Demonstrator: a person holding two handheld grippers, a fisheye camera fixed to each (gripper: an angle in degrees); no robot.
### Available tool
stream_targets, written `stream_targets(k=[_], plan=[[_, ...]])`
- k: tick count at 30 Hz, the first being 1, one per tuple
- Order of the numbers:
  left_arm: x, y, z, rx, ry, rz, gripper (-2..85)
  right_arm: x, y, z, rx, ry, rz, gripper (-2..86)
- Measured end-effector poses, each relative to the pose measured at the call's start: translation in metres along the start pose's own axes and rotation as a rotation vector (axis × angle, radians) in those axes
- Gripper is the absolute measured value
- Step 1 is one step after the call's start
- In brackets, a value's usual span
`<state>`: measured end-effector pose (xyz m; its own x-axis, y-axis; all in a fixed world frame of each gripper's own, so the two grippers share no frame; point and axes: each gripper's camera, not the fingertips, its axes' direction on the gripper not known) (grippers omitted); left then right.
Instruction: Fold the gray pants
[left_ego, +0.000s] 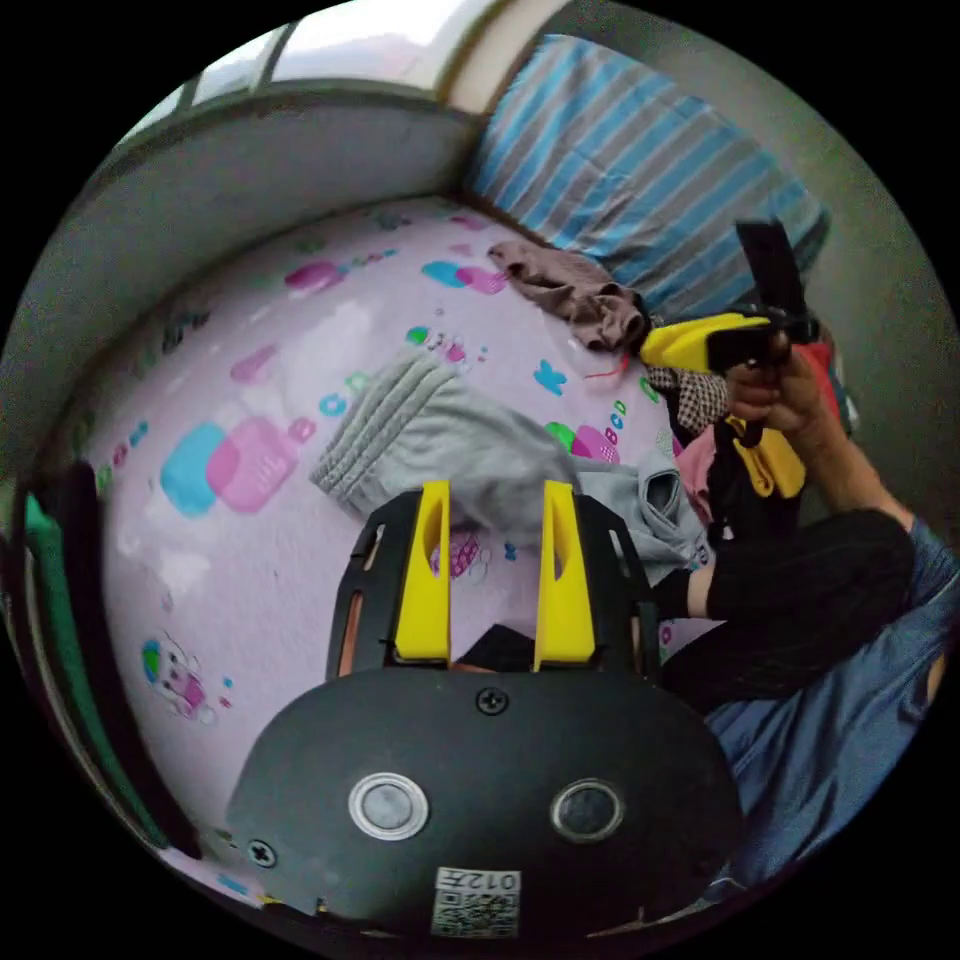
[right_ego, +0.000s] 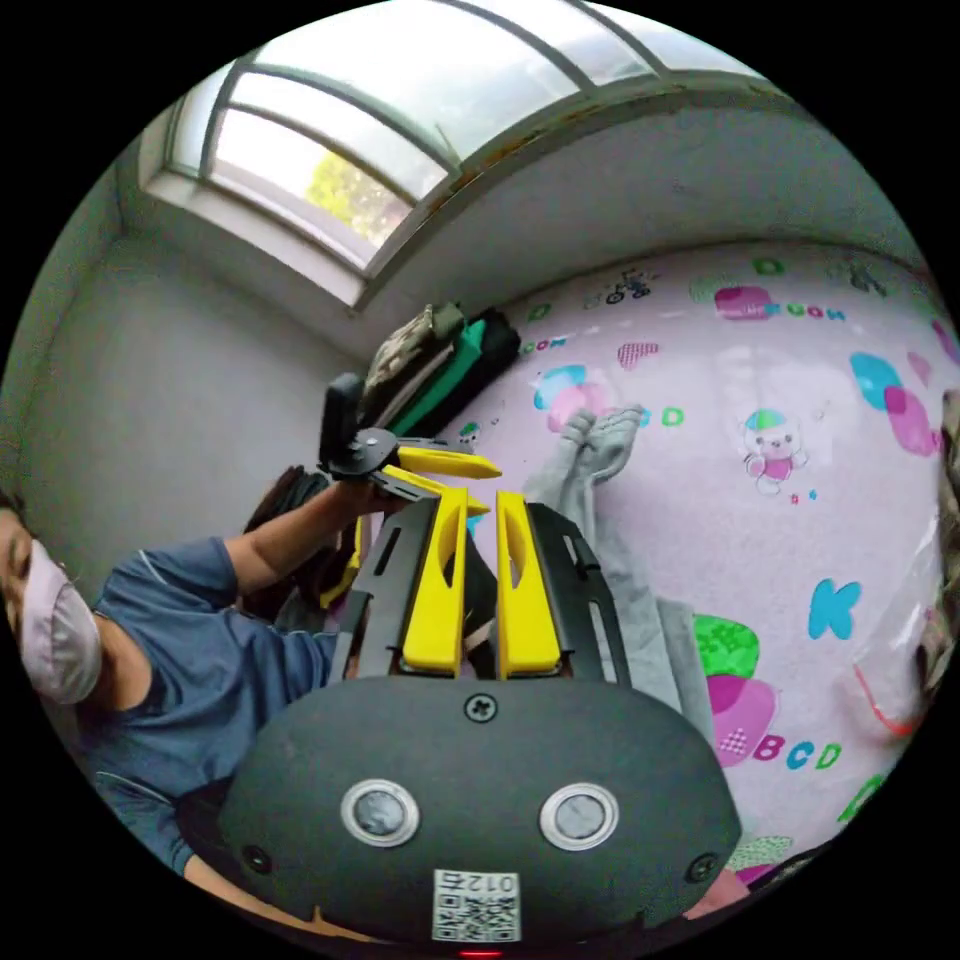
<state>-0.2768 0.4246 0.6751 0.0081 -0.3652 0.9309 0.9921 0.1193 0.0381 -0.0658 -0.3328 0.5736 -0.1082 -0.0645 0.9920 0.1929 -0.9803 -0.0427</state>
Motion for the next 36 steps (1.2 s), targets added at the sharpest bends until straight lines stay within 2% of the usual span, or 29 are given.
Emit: stream_targets(k=[2, 5, 9, 13, 20, 23, 25, 28, 32, 35, 36], plan=[[-0.042, 0.015, 0.009, -0.027, 0.117, -0.165, 12.9, 0.022, 0.004, -0.014, 0.057, 0.004, 0.053, 5.4], [-0.067, 0.026, 0.009, -0.031, 0.088, -0.269, 13.4, 0.044, 0.027, -0.027, 0.071, 0.161, 0.111, 5.7], [-0.072, 0.021, 0.022, -0.097, 0.016, -0.284, 14.2, 0.055, 0.073, -0.033, 0.01, 0.316, 0.217, 6.4], [-0.054, -0.016, 0.046, -0.092, -0.017, -0.257, 14.8, 0.048, 0.096, -0.034, 0.002, 0.369, 0.315, 6.9], [0.032, -0.066, 0.105, -0.142, -0.323, -0.031, 14.2, 0.018, 0.076, 0.0, -0.102, 0.4, 0.303, 10.1], [0.034, -0.063, 0.133, -0.207, -0.496, -0.02, 10.6, 0.008, 0.057, 0.016, -0.159, 0.371, 0.269, 10.9], [0.029, -0.056, 0.137, -0.224, -0.563, -0.003, 7.5, 0.003, 0.044, 0.025, -0.208, 0.378, 0.253, 8.3], [0.006, -0.043, 0.112, -0.206, -0.449, -0.042, 3.1, -0.002, 0.034, 0.026, -0.243, 0.423, 0.257, 0.8], [-0.046, -0.011, 0.051, -0.143, -0.251, -0.169, 0.9, -0.011, 0.019, 0.016, -0.229, 0.392, 0.261, -0.3], [-0.079, 0.023, -0.007, -0.045, -0.133, -0.233, 0.4, -0.025, 0.005, -0.012, -0.115, 0.467, 0.298, 0.5], [-0.085, 0.031, -0.018, -0.025, -0.114, -0.246, 0.3, -0.033, 0.002, -0.03, -0.016, 0.545, 0.334, 1.9]])
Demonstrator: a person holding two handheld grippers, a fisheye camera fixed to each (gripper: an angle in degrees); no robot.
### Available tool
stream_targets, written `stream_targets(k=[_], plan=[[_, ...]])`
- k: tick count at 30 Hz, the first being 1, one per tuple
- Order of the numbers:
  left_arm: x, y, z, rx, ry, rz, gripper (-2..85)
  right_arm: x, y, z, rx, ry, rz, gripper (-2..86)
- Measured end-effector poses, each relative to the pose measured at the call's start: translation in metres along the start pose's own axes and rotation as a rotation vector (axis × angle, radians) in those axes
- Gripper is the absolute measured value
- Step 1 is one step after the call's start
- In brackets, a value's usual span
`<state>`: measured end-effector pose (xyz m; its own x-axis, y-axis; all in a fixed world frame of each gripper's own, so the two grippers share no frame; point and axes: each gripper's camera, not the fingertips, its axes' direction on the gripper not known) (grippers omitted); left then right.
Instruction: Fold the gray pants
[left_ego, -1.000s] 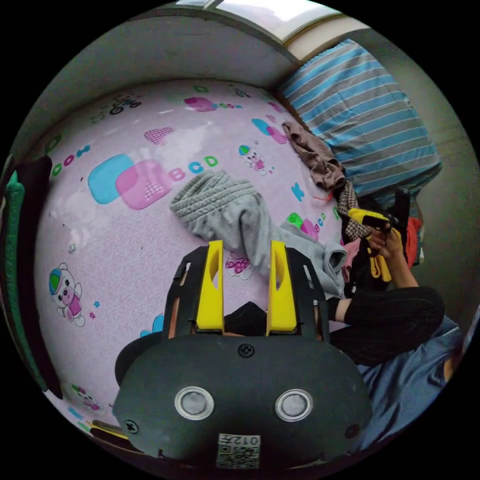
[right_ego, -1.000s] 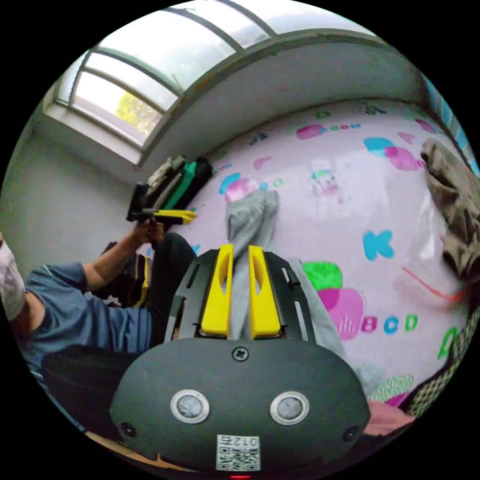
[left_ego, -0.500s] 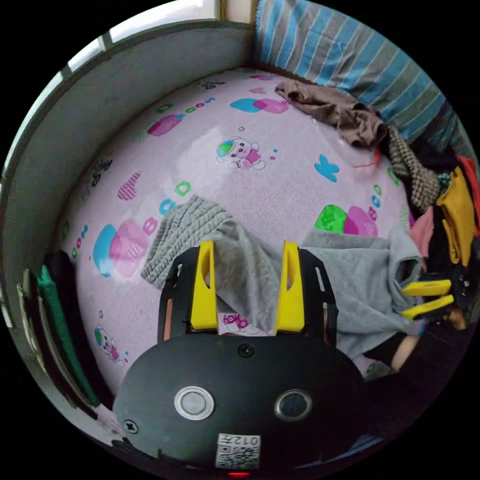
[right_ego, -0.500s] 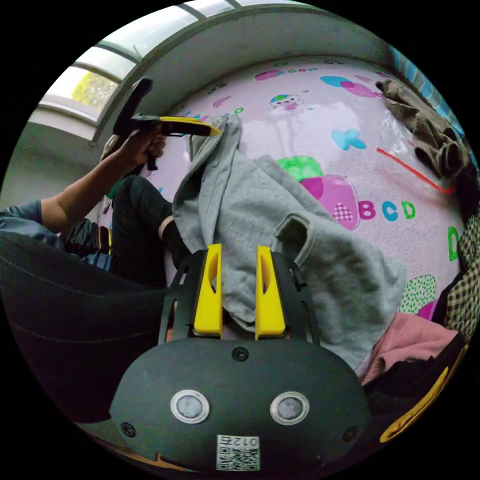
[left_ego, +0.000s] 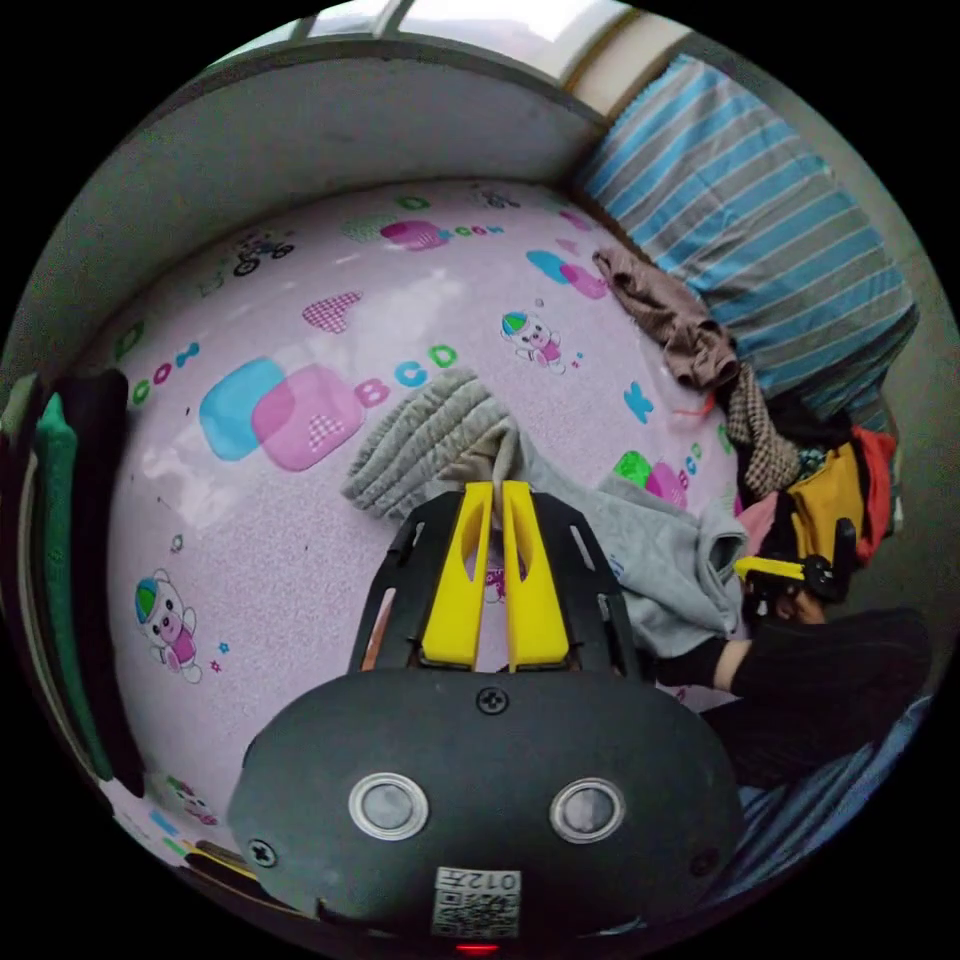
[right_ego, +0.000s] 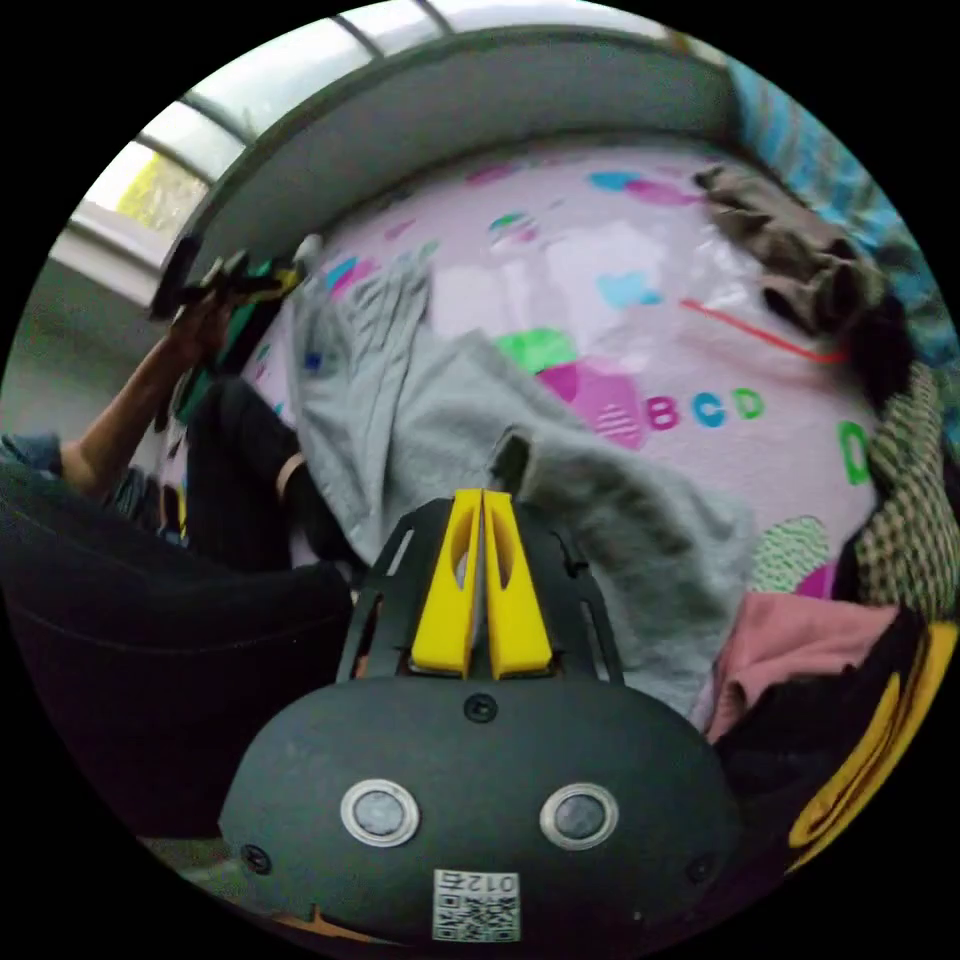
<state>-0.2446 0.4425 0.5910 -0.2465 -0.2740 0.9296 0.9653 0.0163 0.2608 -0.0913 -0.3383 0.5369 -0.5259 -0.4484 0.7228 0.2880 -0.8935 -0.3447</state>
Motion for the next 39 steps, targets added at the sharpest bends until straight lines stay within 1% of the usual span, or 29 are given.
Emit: stream_targets(k=[1, 2, 3, 5, 6, 8, 9, 10, 12, 13, 15, 18, 22, 23, 25, 28, 32, 34, 39], plan=[[-0.016, 0.013, -0.02, 0.031, 0.024, -0.021, 0.2, 0.002, 0.0, -0.021, 0.094, 0.075, 0.073, 4.1], [-0.03, 0.027, -0.039, 0.072, 0.055, -0.031, 0.2, 0.003, 0.001, -0.029, 0.125, 0.108, 0.103, 6.3], [-0.037, 0.034, -0.046, 0.084, 0.073, -0.039, 0.1, 0.001, -0.001, -0.041, 0.155, 0.152, 0.133, 10.8], [-0.059, 0.061, -0.068, 0.114, 0.125, -0.069, 0.1, -0.007, -0.008, -0.046, 0.142, 0.236, 0.183, 15.6], [-0.063, 0.067, -0.072, 0.127, 0.137, -0.07, 0.1, -0.015, -0.015, -0.042, 0.106, 0.254, 0.182, 15.4], [-0.078, 0.087, -0.081, 0.152, 0.174, -0.097, 0.1, -0.029, -0.023, -0.039, 0.106, 0.254, 0.165, 14.6], [-0.085, 0.095, -0.086, 0.186, 0.2, -0.106, 0.0, -0.038, -0.031, -0.034, 0.072, 0.278, 0.149, 11.6], [-0.089, 0.098, -0.087, 0.186, 0.208, -0.112, 0.0, -0.042, -0.039, -0.023, 0.001, 0.316, 0.133, 6.4], [-0.102, 0.106, -0.091, 0.192, 0.225, -0.12, 0.0, -0.045, -0.05, -0.008, -0.091, 0.351, 0.116, 3.5], [-0.105, 0.107, -0.092, 0.193, 0.228, -0.123, 0.0, -0.047, -0.058, -0.012, -0.09, 0.364, 0.086, 2.7], [-0.115, 0.113, -0.097, 0.197, 0.221, -0.124, 0.0, -0.046, -0.076, -0.035, -0.061, 0.375, 0.079, 2.0], [-0.126, 0.122, -0.109, 0.222, 0.203, -0.142, 0.0, -0.037, -0.117, -0.099, 0.045, 0.468, 0.07, 1.6], [-0.159, 0.144, -0.136, 0.284, 0.186, -0.215, -0.1, -0.007, -0.187, -0.189, 0.181, 0.529, 0.121, 2.6], [-0.171, 0.151, -0.146, 0.314, 0.166, -0.241, -0.1, -0.002, -0.198, -0.198, 0.195, 0.543, 0.134, 2.9], [-0.192, 0.163, -0.161, 0.354, 0.127, -0.299, -0.1, 0.026, -0.241, -0.22, 0.182, 0.496, 0.206, 5.1], [-0.226, 0.181, -0.18, 0.388, 0.04, -0.388, -0.1, 0.055, -0.278, -0.215, 0.116, 0.388, 0.303, 6.4], [-0.262, 0.202, -0.187, 0.376, 0.027, -0.455, -0.1, 0.055, -0.292, -0.186, 0.084, 0.257, 0.285, 6.3], [-0.268, 0.205, -0.185, 0.368, 0.043, -0.459, -0.1, 0.048, -0.295, -0.157, 0.014, 0.199, 0.254, 6.2], [-0.275, 0.187, -0.186, 0.369, 0.037, -0.411, 0.0, 0.035, -0.297, -0.119, -0.092, 0.167, 0.231, 6.6]])
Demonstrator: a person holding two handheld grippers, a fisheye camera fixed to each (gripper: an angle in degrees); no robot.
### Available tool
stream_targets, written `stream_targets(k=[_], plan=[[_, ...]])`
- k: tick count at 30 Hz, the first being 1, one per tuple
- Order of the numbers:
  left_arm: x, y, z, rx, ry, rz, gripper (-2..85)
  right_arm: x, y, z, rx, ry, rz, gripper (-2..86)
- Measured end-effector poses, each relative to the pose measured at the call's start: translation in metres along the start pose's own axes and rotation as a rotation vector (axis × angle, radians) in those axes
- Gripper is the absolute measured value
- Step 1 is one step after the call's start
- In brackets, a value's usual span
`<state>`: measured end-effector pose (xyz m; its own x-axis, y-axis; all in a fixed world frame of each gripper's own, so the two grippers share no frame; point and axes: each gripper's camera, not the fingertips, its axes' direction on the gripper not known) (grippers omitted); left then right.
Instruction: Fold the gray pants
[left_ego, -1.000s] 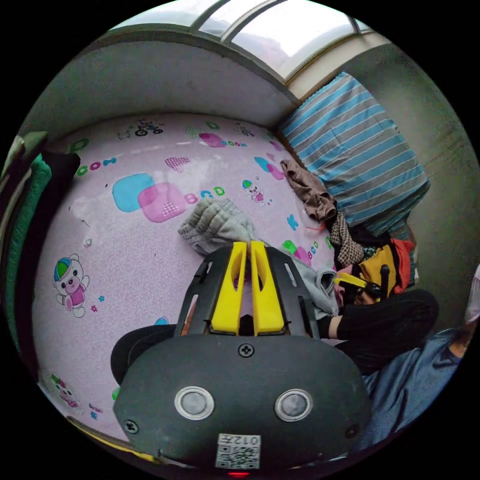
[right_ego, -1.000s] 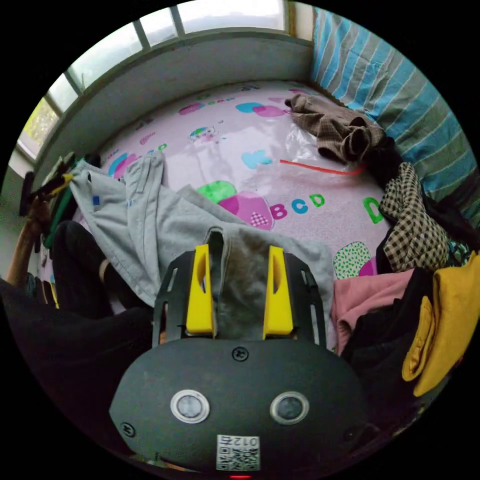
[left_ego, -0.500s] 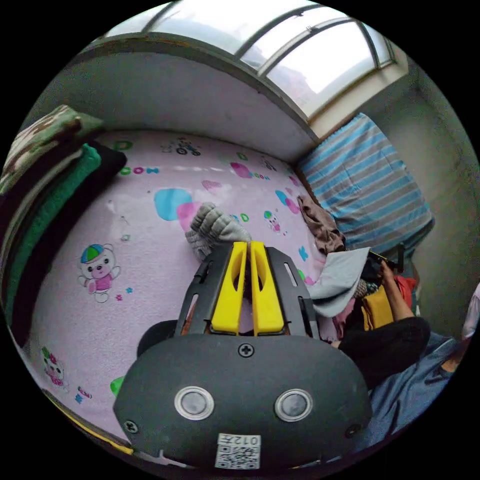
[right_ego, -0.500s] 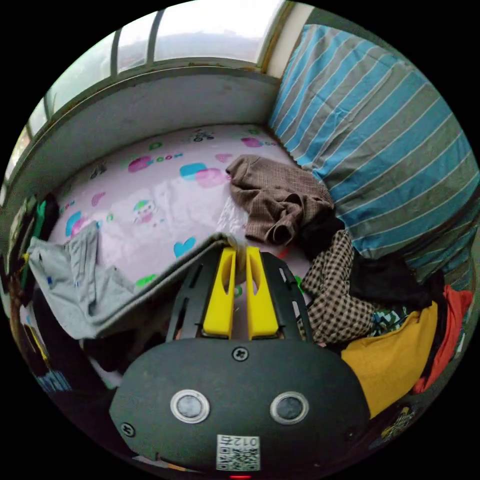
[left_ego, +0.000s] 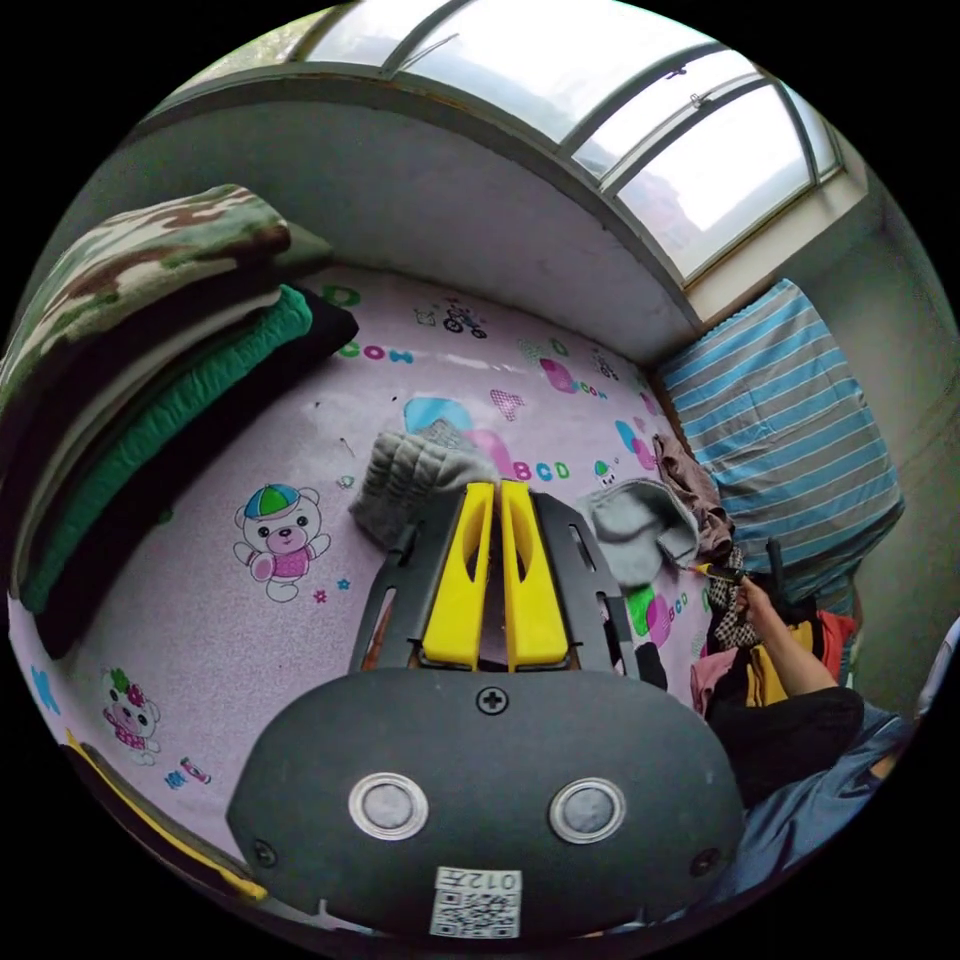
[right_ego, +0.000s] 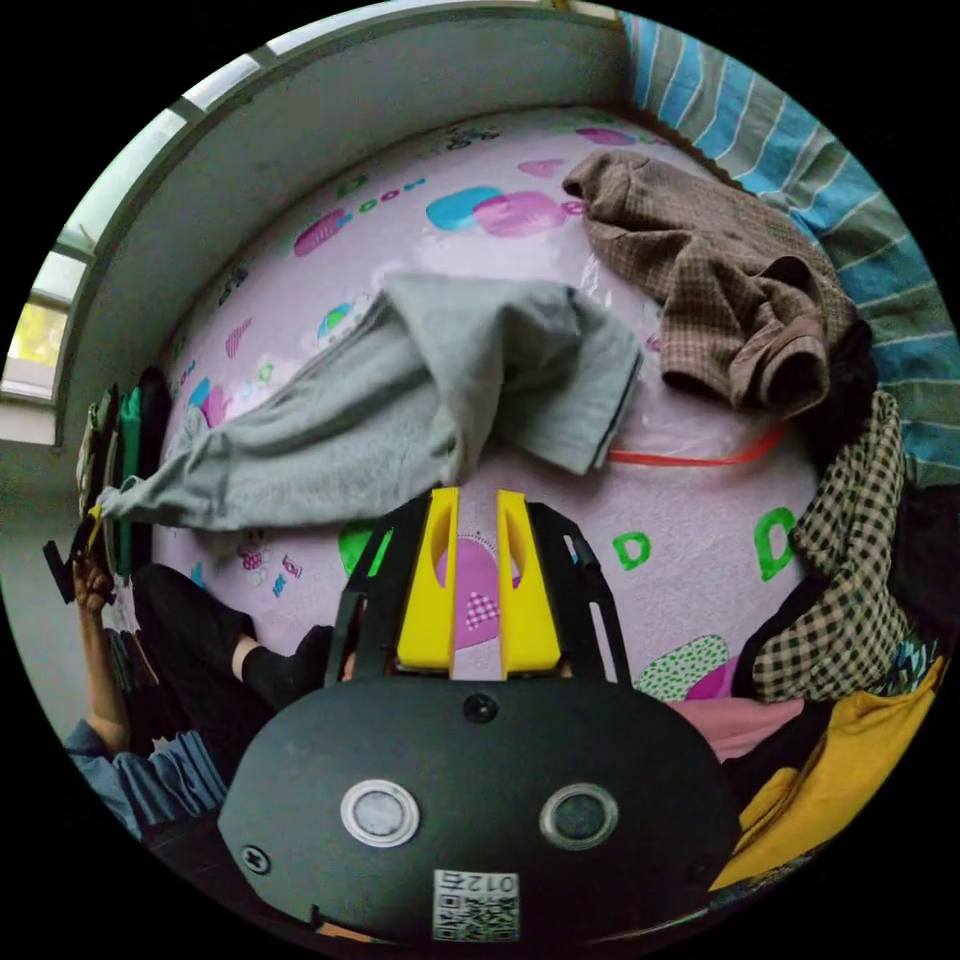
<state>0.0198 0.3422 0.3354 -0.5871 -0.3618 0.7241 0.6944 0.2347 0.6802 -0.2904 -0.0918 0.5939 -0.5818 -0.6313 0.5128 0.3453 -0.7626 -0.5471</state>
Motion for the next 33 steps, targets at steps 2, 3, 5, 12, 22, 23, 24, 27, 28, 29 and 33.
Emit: stream_targets(k=[2, 3, 5, 12, 22, 23, 24, 27, 28, 29, 33], plan=[[-0.002, -0.009, 0.002, 0.0, 0.011, 0.002, 0.0, -0.006, -0.002, 0.002, -0.001, 0.019, -0.011, 7.4], [-0.005, -0.013, 0.004, -0.004, 0.017, -0.001, 0.0, -0.01, -0.003, -0.001, 0.015, 0.046, -0.018, 7.5], [-0.009, -0.019, 0.008, -0.01, 0.028, -0.003, 0.0, -0.017, -0.007, -0.009, 0.047, 0.083, -0.033, 7.8], [-0.027, -0.033, 0.024, -0.028, 0.076, -0.036, 0.0, -0.033, -0.045, -0.023, 0.108, 0.009, 0.01, 11.2], [-0.006, -0.059, 0.076, -0.157, -0.049, 0.022, 0.0, -0.078, -0.092, -0.027, -0.077, 0.101, -0.159, 10.7], [0.0, -0.066, 0.084, -0.175, -0.053, 0.025, 0.0, -0.077, -0.094, -0.031, -0.091, 0.104, -0.167, 10.7], [0.004, -0.07, 0.088, -0.183, -0.057, 0.032, 0.0, -0.074, -0.1, -0.042, -0.118, 0.101, -0.179, 10.7], [0.029, -0.09, 0.115, -0.238, -0.099, 0.094, 0.0, -0.061, -0.115, -0.069, -0.173, 0.099, -0.22, 10.6], [0.038, -0.097, 0.131, -0.267, -0.119, 0.115, 0.0, -0.055, -0.121, -0.078, -0.181, 0.112, -0.231, 10.6], [0.047, -0.103, 0.149, -0.297, -0.156, 0.129, 0.0, -0.051, -0.124, -0.081, -0.183, 0.119, -0.232, 10.5], [0.074, -0.108, 0.224, -0.445, -0.292, 0.184, 0.0, -0.02, -0.143, -0.08, -0.179, 0.089, -0.201, 10.8]])
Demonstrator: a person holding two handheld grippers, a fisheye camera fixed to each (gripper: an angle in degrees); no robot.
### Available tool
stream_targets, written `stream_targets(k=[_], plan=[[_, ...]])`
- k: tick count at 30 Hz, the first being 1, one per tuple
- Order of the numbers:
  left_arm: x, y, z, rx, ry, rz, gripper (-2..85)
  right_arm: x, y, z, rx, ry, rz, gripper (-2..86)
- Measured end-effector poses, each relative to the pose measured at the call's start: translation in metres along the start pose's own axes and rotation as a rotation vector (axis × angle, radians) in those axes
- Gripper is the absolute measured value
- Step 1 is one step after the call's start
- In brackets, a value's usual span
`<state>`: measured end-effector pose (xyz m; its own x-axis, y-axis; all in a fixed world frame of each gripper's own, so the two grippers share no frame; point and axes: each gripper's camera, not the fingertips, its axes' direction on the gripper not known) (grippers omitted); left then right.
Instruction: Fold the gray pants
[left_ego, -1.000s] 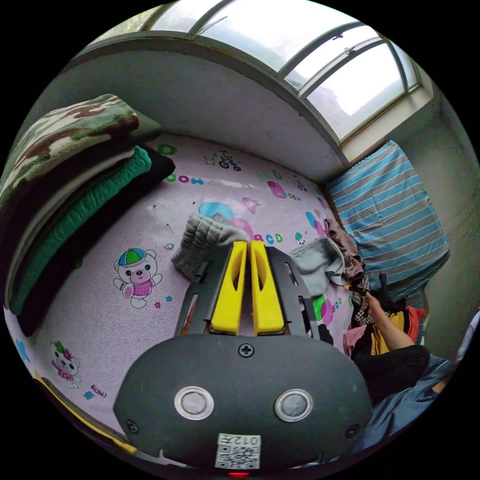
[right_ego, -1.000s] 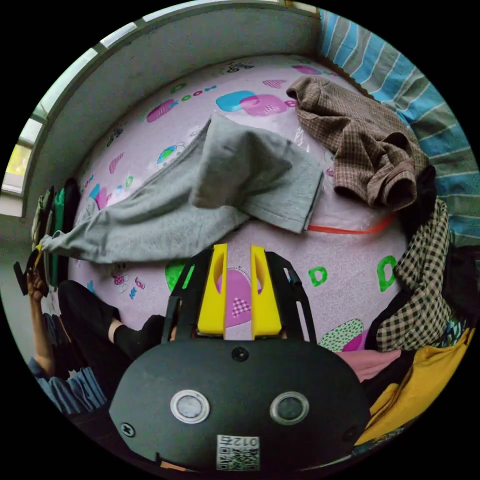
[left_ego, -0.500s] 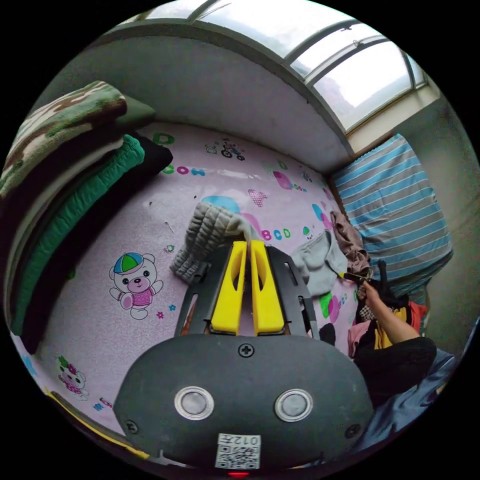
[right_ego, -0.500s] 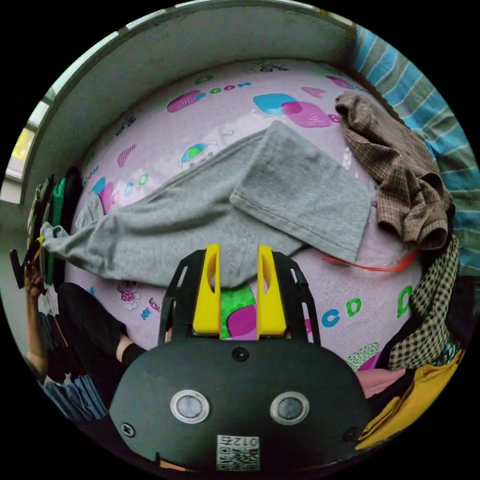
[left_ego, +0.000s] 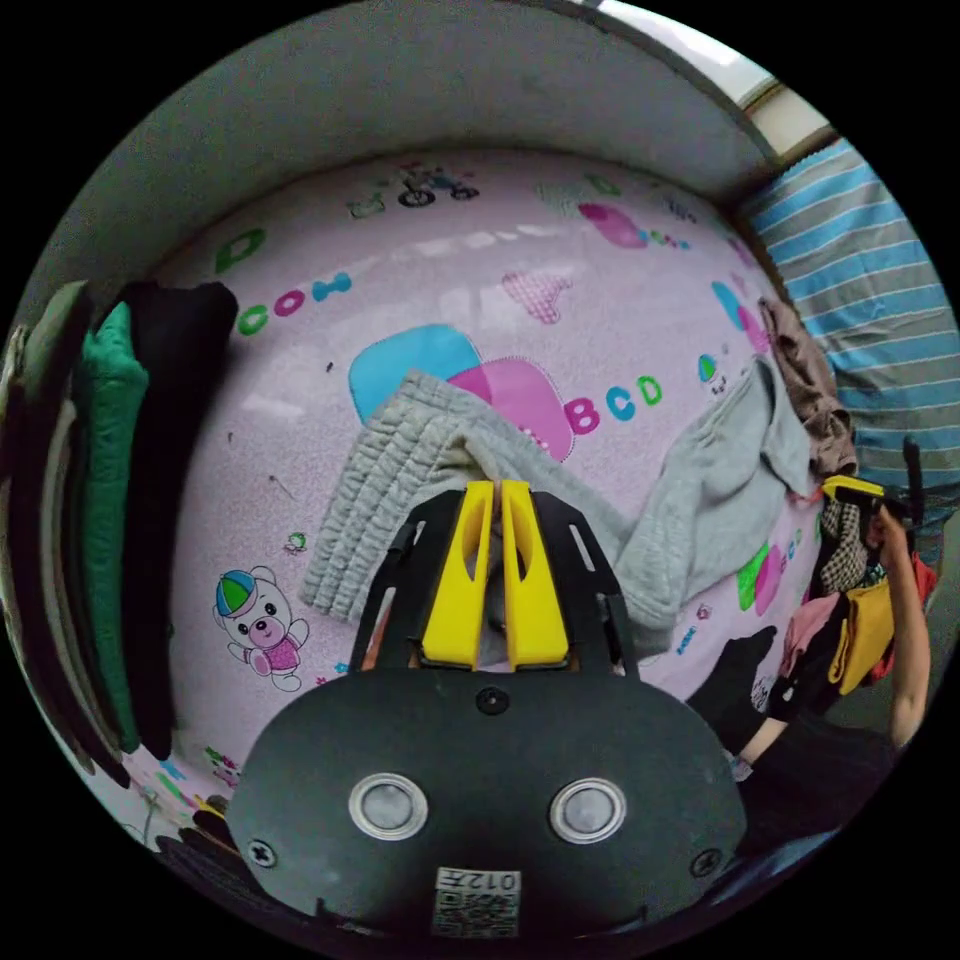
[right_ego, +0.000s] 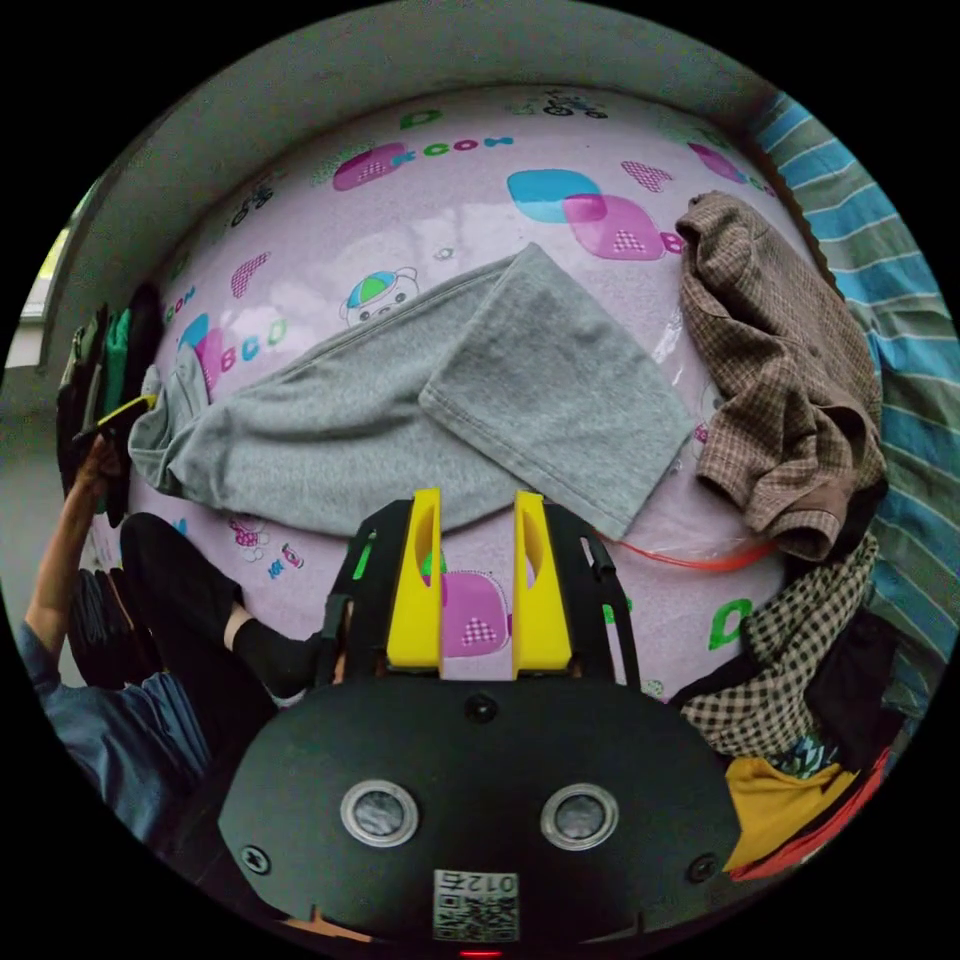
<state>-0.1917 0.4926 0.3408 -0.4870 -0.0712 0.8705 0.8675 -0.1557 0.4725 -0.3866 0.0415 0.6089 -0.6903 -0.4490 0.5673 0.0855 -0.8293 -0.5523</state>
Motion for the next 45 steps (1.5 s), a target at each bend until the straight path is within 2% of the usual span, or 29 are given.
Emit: stream_targets(k=[5, 9, 14, 17, 20, 21, 25, 27, 32, 35, 37, 42, 45], plan=[[0.027, -0.024, 0.039, -0.109, -0.068, 0.036, 0.0, 0.013, -0.02, 0.018, 0.084, 0.003, -0.051, 11.2], [0.023, -0.03, 0.05, -0.138, -0.028, -0.018, 0.0, 0.001, -0.037, 0.038, 0.09, 0.022, -0.208, 12.8], [0.034, -0.023, 0.051, -0.102, -0.065, -0.024, 0.0, -0.015, -0.047, 0.066, 0.001, 0.147, -0.48, 13.4], [0.035, -0.008, 0.051, -0.025, -0.053, -0.094, 0.0, -0.012, -0.038, 0.067, 0.007, 0.216, -0.591, 10.0], [0.033, 0.004, 0.053, 0.045, -0.019, -0.207, 0.0, 0.014, -0.034, 0.058, 0.046, 0.13, -0.521, 5.8], [0.034, 0.005, 0.053, 0.051, -0.02, -0.216, 0.0, 0.032, -0.034, 0.053, 0.067, 0.052, -0.423, 3.8], [0.044, 0.004, 0.053, 0.056, -0.05, -0.182, 0.0, 0.082, -0.012, 0.042, 0.159, -0.186, -0.173, 1.8], [0.05, 0.01, 0.048, 0.074, -0.064, -0.173, 0.0, 0.092, 0.004, 0.042, 0.179, -0.23, -0.111, 1.5], [0.037, 0.073, -0.014, 0.265, 0.093, -0.305, -0.1, 0.098, 0.048, -0.014, 0.252, -0.143, -0.086, 1.2], [0.022, 0.116, -0.084, 0.34, 0.041, -0.263, -0.1, 0.111, 0.069, -0.07, 0.388, -0.198, -0.001, 1.1], [0.006, 0.145, -0.12, 0.365, 0.06, -0.28, -0.1, 0.116, 0.091, -0.108, 0.447, -0.154, 0.025, 1.0], [-0.003, 0.219, -0.139, 0.227, 0.023, -0.135, 0.0, 0.151, 0.129, -0.155, 0.449, -0.011, 0.105, 1.0], [-0.02, 0.277, -0.093, 0.037, 0.036, -0.154, 0.1, 0.18, 0.138, -0.162, 0.415, -0.003, 0.172, 1.0]])
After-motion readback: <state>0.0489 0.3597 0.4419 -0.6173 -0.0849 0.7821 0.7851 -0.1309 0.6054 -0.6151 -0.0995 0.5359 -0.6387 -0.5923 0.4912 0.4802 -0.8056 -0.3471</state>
